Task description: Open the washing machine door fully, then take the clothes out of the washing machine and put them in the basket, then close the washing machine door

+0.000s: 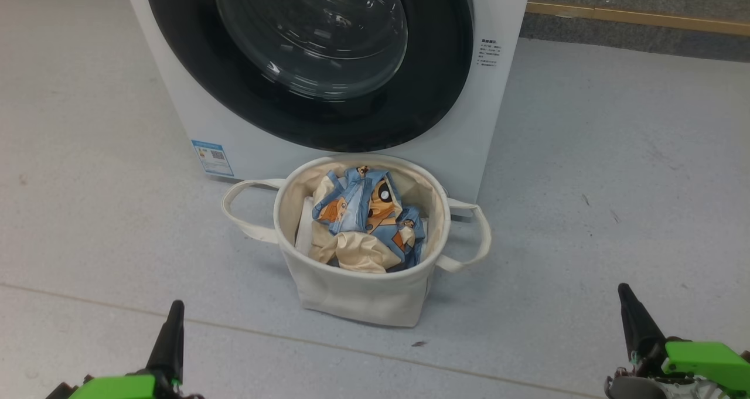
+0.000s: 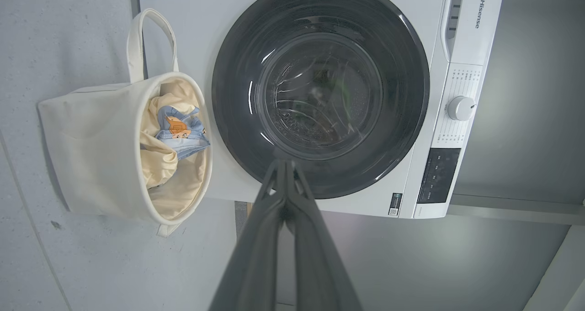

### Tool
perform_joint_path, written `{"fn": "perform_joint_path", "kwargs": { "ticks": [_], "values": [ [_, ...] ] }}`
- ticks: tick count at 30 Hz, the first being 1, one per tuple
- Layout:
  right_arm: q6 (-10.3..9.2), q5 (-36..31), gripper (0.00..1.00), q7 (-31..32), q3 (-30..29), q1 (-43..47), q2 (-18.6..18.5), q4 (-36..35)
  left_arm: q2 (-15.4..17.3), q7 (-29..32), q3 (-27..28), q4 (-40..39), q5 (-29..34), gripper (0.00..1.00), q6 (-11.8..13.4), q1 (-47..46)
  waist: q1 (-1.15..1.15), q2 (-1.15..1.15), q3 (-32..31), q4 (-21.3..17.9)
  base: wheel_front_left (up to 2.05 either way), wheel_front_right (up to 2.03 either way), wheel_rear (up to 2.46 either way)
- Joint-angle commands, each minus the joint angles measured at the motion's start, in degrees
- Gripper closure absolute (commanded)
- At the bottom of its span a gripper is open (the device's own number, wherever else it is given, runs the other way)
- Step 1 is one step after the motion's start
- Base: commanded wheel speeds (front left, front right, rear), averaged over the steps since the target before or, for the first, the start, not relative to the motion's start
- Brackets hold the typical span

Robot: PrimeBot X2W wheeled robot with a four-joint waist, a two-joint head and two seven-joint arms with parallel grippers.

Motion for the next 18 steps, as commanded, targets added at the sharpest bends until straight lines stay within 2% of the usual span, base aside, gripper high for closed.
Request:
{"fn": "perform_joint_path", "kwargs": {
  "ticks": [1, 18],
  "values": [
    [0.01, 0.32, 1.0, 0.42, 1.11, -2.88, -0.54, -1.76, 0.32, 0.2, 2.06, -1.49, 0.36, 1.0, -0.41, -2.61, 0.0, 0.0, 0.0, 0.0, 0.0, 0.0, 0.0],
    [0.01, 0.32, 1.0, 0.42, 1.11, -2.88, -0.54, -1.76, 0.24, 0.29, 2.17, -1.49, 0.45, 1.0, -0.41, -2.62, 0.0, 0.0, 0.0, 0.0, 0.0, 0.0, 0.0]
  ]
}}
